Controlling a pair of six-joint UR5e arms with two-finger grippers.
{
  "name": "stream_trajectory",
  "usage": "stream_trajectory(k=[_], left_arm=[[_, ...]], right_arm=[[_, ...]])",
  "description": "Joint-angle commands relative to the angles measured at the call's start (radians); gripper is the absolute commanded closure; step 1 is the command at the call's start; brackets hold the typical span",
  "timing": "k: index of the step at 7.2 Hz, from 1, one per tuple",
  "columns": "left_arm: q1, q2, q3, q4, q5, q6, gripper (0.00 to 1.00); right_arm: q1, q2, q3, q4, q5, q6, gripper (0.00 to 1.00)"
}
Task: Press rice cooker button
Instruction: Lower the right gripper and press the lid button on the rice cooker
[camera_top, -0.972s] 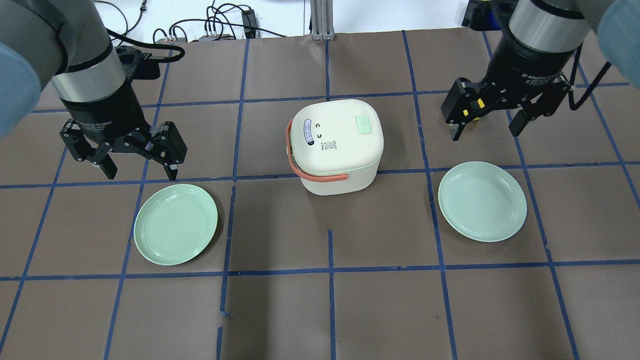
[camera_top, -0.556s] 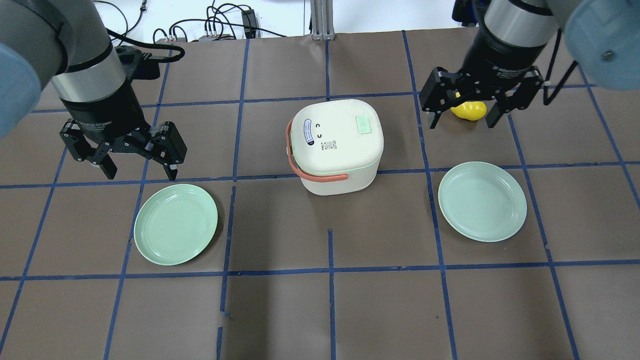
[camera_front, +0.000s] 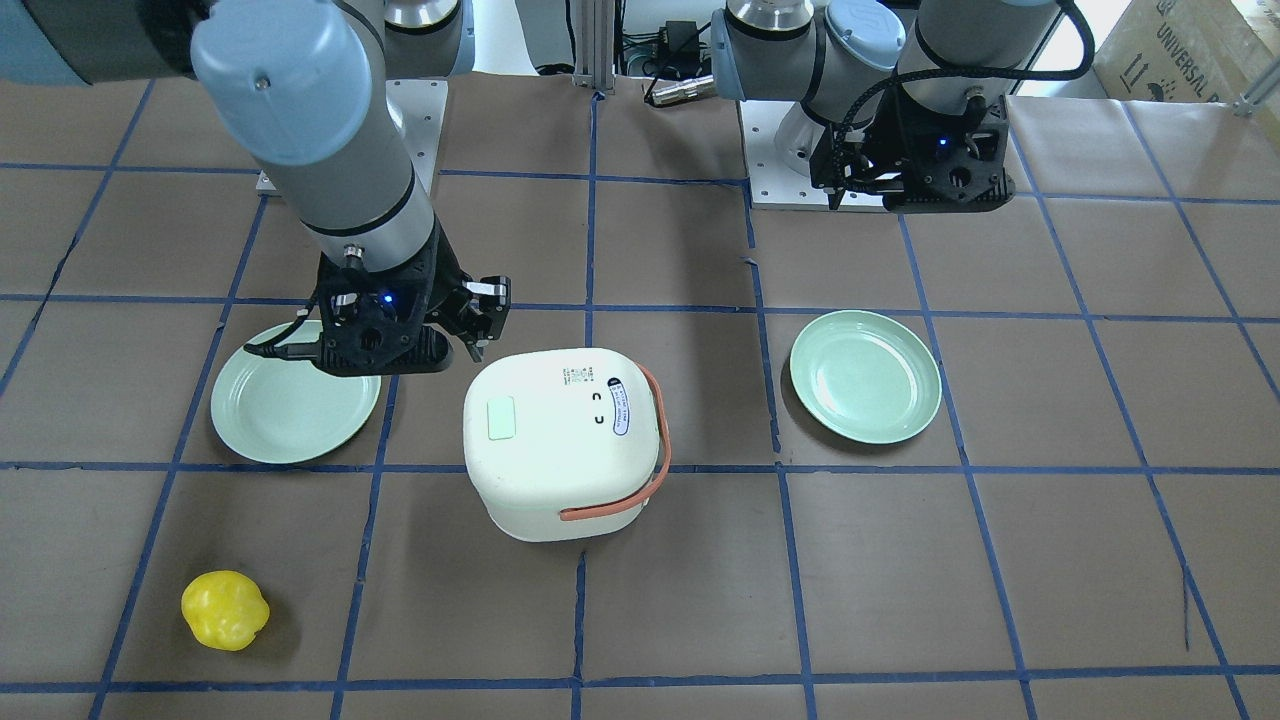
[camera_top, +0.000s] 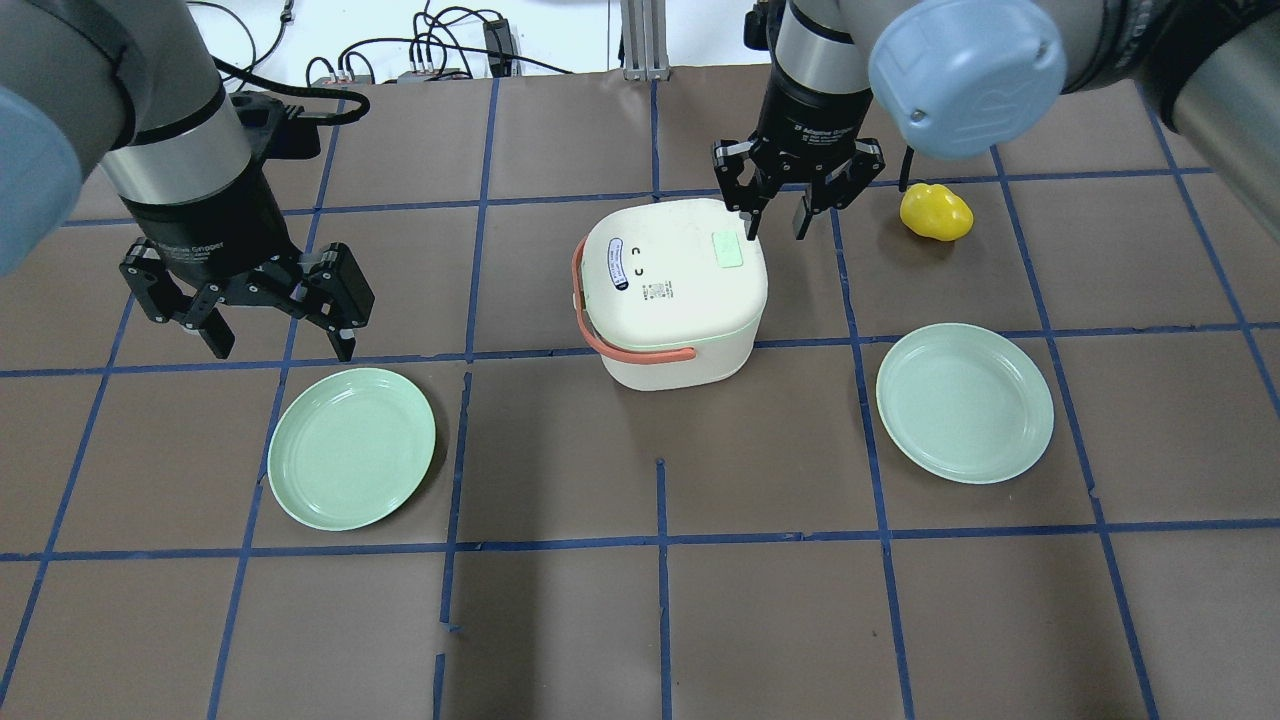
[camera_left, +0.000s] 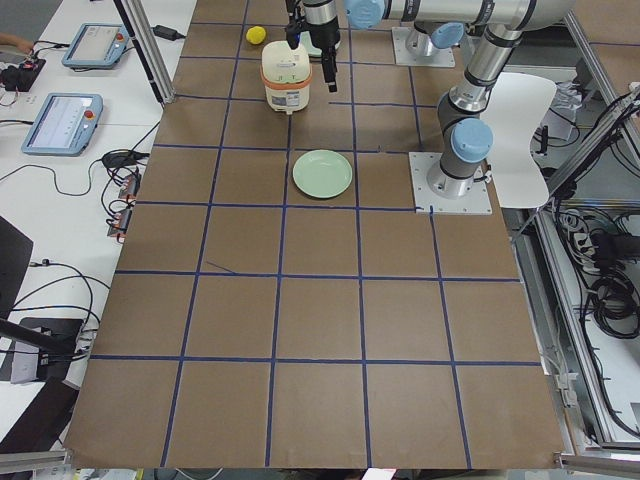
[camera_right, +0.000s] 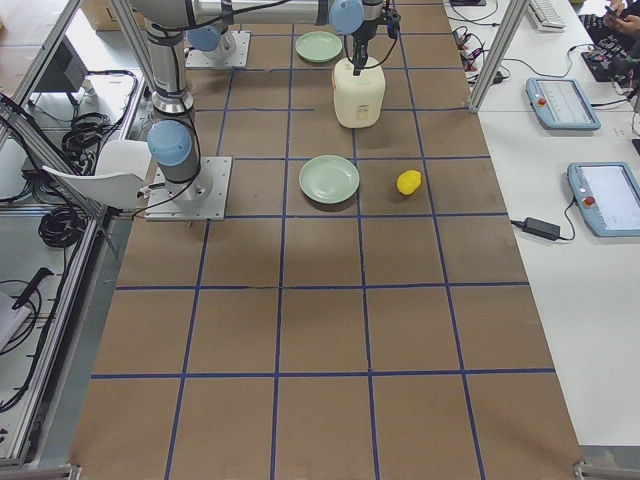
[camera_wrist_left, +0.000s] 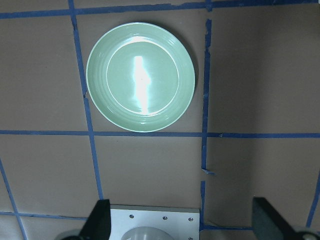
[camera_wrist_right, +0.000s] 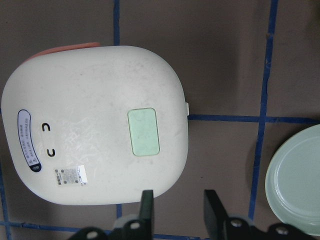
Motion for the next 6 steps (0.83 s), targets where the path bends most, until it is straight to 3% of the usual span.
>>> stream_trajectory(k=[1,6], left_arm=[[0.000,0.000,0.000,0.000,0.000,0.000,0.00],[0.000,0.000,0.000,0.000,0.000,0.000,0.00]], right_arm=[[0.007,0.046,-0.011,-0.015,0.005,0.052,0.96],[0.020,0.106,-0.010,-0.129,0.038,0.040,0.95]])
